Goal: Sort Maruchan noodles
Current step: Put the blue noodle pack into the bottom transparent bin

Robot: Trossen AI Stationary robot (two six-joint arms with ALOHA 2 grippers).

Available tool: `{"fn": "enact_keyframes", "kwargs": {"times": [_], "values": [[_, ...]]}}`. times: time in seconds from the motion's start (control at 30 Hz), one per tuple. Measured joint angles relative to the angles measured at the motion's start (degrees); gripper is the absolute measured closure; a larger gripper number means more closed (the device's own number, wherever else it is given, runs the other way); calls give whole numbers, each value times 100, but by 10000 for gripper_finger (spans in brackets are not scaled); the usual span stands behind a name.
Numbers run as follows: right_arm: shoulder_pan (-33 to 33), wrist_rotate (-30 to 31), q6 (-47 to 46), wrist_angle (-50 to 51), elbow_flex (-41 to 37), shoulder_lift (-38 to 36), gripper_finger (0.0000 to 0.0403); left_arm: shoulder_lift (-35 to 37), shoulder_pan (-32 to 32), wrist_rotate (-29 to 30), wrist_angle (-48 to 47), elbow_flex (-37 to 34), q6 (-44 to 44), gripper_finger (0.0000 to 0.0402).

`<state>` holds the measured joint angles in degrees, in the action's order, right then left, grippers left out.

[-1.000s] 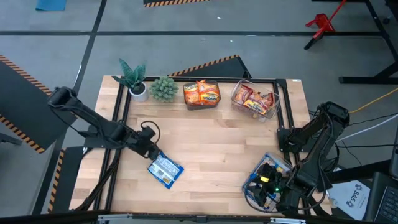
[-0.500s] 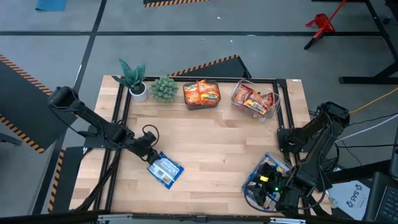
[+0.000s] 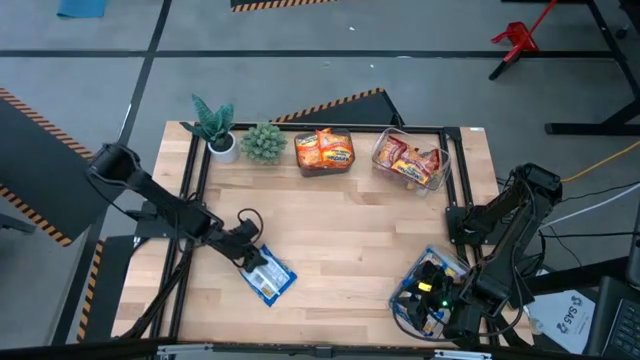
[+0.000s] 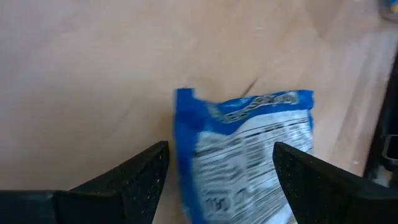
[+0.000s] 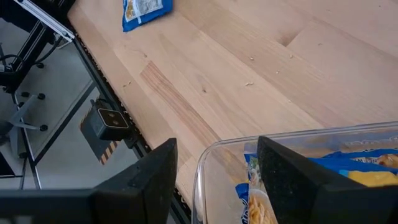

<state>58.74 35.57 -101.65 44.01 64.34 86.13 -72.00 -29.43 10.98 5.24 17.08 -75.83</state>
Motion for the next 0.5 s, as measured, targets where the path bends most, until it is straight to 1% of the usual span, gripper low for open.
{"fn": "enact_keyframes", "kwargs": {"times": [0.13, 0.23, 0.37, 0.5], "values": [[0, 0, 0, 2, 0, 0, 196, -407, -11, -44, 499, 6, 14, 118], [0, 0, 0, -6, 0, 0, 196, -699, -49, -46, 924, 7, 120, 131], [0, -6, -2, -50, 0, 0, 196, -917, -70, -63, 1218, 9, 160, 161], [0, -11, -2, -46, 0, 0, 196, -935, -70, -70, 1178, 5, 157, 198]]}}
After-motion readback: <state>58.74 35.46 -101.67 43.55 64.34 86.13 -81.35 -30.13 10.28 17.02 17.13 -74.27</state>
